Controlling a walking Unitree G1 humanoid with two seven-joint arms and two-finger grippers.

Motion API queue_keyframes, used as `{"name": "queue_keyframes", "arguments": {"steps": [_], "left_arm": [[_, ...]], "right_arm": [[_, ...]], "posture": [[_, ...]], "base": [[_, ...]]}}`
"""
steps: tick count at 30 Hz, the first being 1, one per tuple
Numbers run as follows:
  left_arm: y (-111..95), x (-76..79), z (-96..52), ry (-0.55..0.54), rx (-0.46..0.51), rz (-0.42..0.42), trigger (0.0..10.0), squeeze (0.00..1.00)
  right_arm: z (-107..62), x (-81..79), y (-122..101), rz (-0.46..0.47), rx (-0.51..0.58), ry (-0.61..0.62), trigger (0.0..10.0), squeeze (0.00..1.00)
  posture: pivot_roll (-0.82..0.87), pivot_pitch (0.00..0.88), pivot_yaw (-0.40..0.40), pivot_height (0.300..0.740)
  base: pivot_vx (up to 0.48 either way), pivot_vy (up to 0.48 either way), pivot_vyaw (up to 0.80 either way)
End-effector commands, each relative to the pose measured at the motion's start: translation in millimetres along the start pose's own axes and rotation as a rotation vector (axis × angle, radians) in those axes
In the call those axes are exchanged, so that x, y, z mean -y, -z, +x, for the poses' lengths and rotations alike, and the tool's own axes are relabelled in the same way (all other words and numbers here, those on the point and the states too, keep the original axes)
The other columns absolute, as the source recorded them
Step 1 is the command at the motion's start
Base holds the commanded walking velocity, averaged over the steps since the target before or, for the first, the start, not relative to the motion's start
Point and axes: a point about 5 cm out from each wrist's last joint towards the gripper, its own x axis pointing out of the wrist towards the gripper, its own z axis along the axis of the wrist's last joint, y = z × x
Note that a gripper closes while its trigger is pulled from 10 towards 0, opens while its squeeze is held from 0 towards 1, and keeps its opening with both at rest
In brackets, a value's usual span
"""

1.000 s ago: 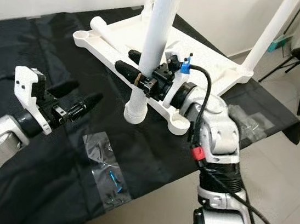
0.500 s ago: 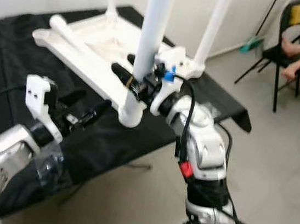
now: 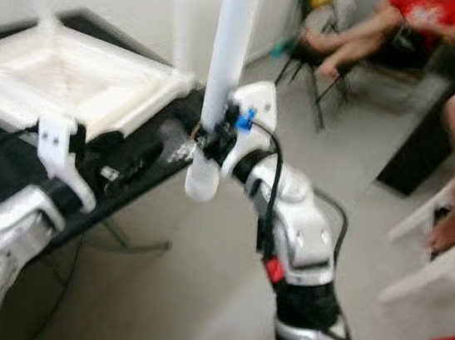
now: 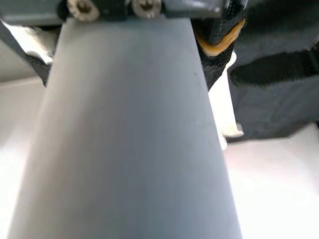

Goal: Building children table

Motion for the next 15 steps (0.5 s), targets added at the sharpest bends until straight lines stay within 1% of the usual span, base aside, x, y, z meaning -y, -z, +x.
{"name": "queue_keyframes", "arguments": {"steps": [1,3,6,8,9,11,15], "left_arm": [[-0.5,0.7,-0.1,-0.003,0.002,-0.003,10.0,0.0],[-0.3,1.2,0.1,-0.004,0.002,-0.002,10.0,0.0],[-0.3,1.6,0.4,-0.006,0.003,-0.002,10.0,0.0],[-0.6,1.5,0.4,-0.008,0.003,-0.001,10.0,0.0],[-0.1,0.5,0.4,-0.014,0.002,-0.001,10.0,0.0],[0.1,-0.3,0.5,-0.019,0.0,0.001,10.0,0.0],[-0.8,-1.4,1.2,-0.025,0.003,0.003,10.0,0.0]], "right_arm": [[-0.3,-1.0,-4.2,-0.016,0.018,-0.004,10.0,0.0],[-0.9,-2.3,-6.0,-0.006,0.037,-0.021,10.0,0.0],[-2.4,-2.9,-7.2,-0.017,0.039,-0.028,10.0,0.0],[-2.4,-4.2,-7.5,-0.015,0.042,-0.033,10.0,0.0],[-2.9,-5.3,-7.8,-0.017,0.044,-0.039,10.0,0.0],[-3.4,-5.9,-8.3,-0.035,0.038,-0.049,10.0,0.0],[-4.0,-7.9,-8.1,-0.034,0.043,-0.066,10.0,0.0]], "posture": [[-0.04,0.129,0.003,0.74],[-0.04,0.129,0.003,0.74],[-0.04,0.131,0.005,0.74],[-0.04,0.136,0.003,0.74],[-0.04,0.137,0.004,0.74],[-0.04,0.138,0.003,0.74],[-0.04,0.138,0.003,0.74]], "base": [[0.266,0.0,0.0],[0.27,0.0,0.0],[0.262,0.0,0.77],[0.266,0.0,0.41],[0.27,0.0,0.0],[0.274,0.0,0.4],[0.27,0.0,0.77]]}}
